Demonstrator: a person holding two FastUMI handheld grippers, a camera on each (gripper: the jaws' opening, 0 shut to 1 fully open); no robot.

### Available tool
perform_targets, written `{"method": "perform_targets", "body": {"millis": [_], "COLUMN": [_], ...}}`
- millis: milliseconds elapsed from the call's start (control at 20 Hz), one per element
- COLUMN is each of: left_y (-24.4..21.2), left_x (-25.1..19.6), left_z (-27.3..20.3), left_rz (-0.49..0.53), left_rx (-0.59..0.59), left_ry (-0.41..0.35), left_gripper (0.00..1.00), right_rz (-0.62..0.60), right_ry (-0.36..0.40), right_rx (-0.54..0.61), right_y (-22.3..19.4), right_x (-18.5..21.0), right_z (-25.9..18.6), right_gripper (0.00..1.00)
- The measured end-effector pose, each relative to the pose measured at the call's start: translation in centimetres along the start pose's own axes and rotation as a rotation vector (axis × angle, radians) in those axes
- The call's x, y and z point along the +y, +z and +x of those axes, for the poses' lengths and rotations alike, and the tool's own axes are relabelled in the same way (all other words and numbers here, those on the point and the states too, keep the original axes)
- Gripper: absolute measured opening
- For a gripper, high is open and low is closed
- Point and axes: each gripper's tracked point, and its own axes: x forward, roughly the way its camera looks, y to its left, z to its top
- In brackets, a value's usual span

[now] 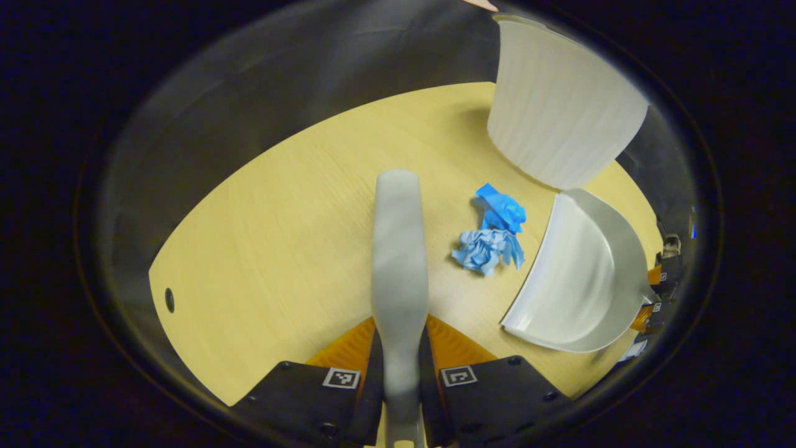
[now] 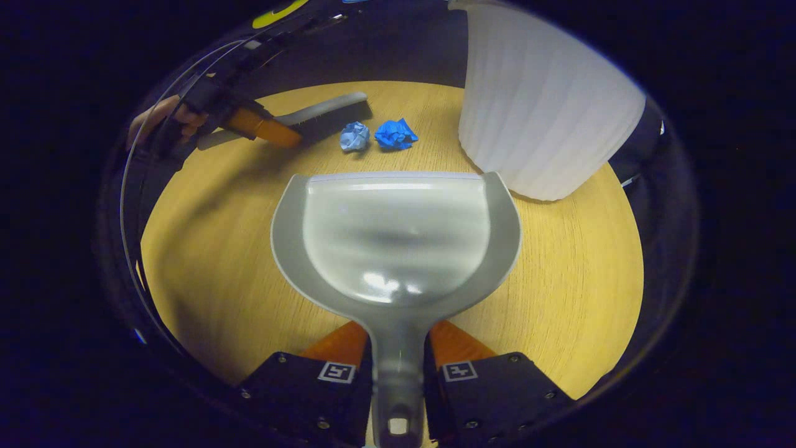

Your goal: Pick up the small broom and dustpan from the desktop, sweep the trash into the dustpan with the broom, and then empty the trash into the garbage bin.

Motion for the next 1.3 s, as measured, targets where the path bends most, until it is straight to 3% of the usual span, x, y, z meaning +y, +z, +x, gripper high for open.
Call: {"method": "perform_targets", "body": {"millis": [200,500,550,700,950,1300], "left_y": [2.1,3.0,3.3,2.2,1.3,1.5], "left_x": [-3.3,-9.5,-10.0,-13.0,-15.4,-13.8], "left_z": [1.1,-0.9,-1.6,-3.0,-4.4,-7.7], "left_rz": [0.085,0.075,0.078,0.063,0.022,-0.093], "left_rx": [0.002,0.020,0.017,0.023,0.016,-0.118], "left_ry": [-0.065,-0.219,-0.229,-0.288,-0.317,-0.226], "left_gripper": [0.36,0.31,0.36,0.36,0.36,0.33], "right_rz": [-0.010,-0.019,-0.025,-0.026,-0.019,0.007], "right_ry": [0.008,0.015,0.014,0.017,0.019,-0.010], "right_rx": [0.006,0.000,0.000,-0.008,-0.034,-0.092], "right_y": [0.1,0.1,0.1,0.5,0.0,0.4], "right_x": [-0.2,-0.2,0.0,0.0,-0.1,-0.7], "right_z": [-0.1,-0.2,-0.4,-0.6,-0.3,-1.1], "right_gripper": [0.36,0.36,0.36,0.36,0.36,0.36]}}
